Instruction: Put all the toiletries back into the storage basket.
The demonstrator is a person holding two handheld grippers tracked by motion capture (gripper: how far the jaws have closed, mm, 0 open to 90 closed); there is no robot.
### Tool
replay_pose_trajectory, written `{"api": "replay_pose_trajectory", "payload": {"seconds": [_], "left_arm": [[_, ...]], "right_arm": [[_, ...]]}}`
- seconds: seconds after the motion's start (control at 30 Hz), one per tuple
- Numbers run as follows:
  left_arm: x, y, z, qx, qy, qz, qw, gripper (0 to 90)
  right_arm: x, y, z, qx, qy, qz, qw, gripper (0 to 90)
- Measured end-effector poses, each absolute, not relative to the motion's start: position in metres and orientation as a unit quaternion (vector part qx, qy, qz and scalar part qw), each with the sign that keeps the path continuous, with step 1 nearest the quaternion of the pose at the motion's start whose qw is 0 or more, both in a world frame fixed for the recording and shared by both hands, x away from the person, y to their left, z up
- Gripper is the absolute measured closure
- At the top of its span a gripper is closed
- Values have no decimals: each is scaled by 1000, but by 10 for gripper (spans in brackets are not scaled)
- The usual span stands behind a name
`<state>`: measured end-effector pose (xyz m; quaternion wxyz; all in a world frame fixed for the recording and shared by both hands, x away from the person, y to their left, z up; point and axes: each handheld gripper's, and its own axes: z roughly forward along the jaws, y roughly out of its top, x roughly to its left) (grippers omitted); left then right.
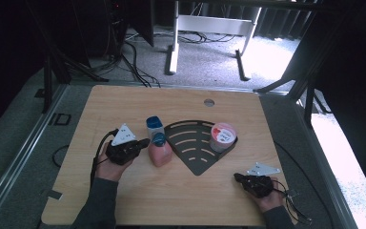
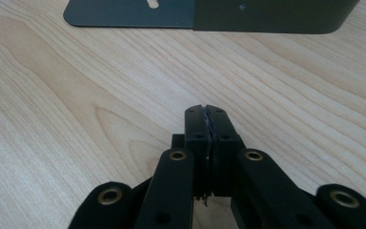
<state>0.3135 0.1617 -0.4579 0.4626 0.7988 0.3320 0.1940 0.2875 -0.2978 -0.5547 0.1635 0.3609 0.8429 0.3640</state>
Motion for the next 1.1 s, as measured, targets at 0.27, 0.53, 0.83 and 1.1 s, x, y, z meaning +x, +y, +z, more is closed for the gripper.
{"api": "replay_pose_trajectory", "payload": {"seconds": [0.27, 0.53, 0.83, 1.1], "left_arm": [[310, 161, -456, 798, 325, 195, 469, 897], [307, 157, -457, 802, 314, 188, 471, 897], [301, 143, -454, 816, 280, 176, 474, 897], [298, 130, -453, 824, 258, 162, 477, 896]], "right_arm": [[287, -298, -555, 360, 843, 365, 162, 884], [287, -298, -555, 360, 843, 366, 160, 884], [287, -299, -555, 359, 844, 366, 159, 883], [287, -299, -555, 358, 844, 367, 158, 881]]}}
